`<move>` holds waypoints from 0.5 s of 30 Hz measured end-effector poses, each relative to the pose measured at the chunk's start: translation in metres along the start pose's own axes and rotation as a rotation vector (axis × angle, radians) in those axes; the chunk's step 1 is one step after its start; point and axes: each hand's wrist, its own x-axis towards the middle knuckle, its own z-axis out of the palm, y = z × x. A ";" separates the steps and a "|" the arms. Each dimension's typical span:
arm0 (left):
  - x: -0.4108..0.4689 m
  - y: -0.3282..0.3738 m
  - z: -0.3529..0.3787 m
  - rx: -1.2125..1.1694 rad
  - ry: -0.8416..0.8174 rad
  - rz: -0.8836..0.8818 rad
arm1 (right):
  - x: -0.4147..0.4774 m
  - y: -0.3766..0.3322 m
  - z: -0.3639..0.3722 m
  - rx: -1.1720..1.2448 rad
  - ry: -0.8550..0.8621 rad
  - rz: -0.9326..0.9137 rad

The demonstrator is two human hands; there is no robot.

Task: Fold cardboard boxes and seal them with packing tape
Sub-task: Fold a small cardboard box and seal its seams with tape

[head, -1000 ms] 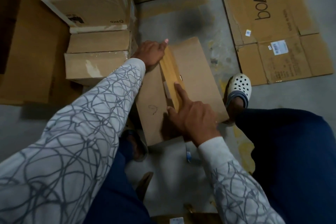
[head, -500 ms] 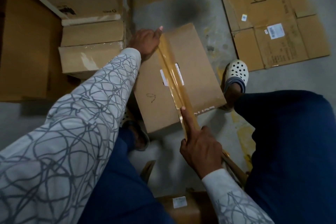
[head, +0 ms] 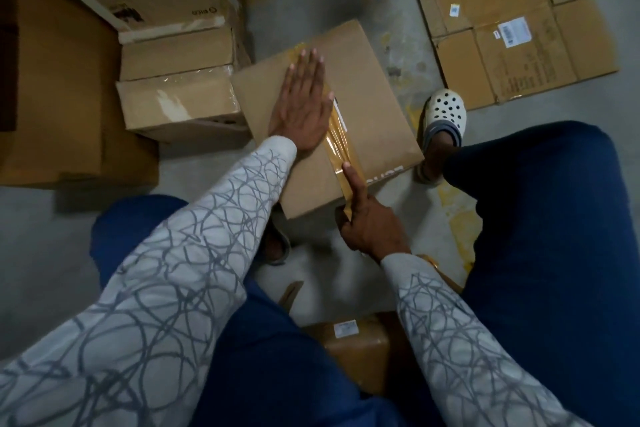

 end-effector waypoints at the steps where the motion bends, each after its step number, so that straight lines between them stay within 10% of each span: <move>1: -0.015 0.010 0.002 -0.013 -0.010 0.003 | 0.000 0.000 0.000 -0.003 -0.002 -0.008; 10: -0.117 0.074 0.005 -0.052 -0.101 -0.053 | -0.010 0.013 -0.012 -0.040 -0.221 -0.063; 15: -0.164 0.098 -0.008 -0.241 0.029 -0.055 | -0.021 0.045 -0.049 0.180 -0.021 -0.006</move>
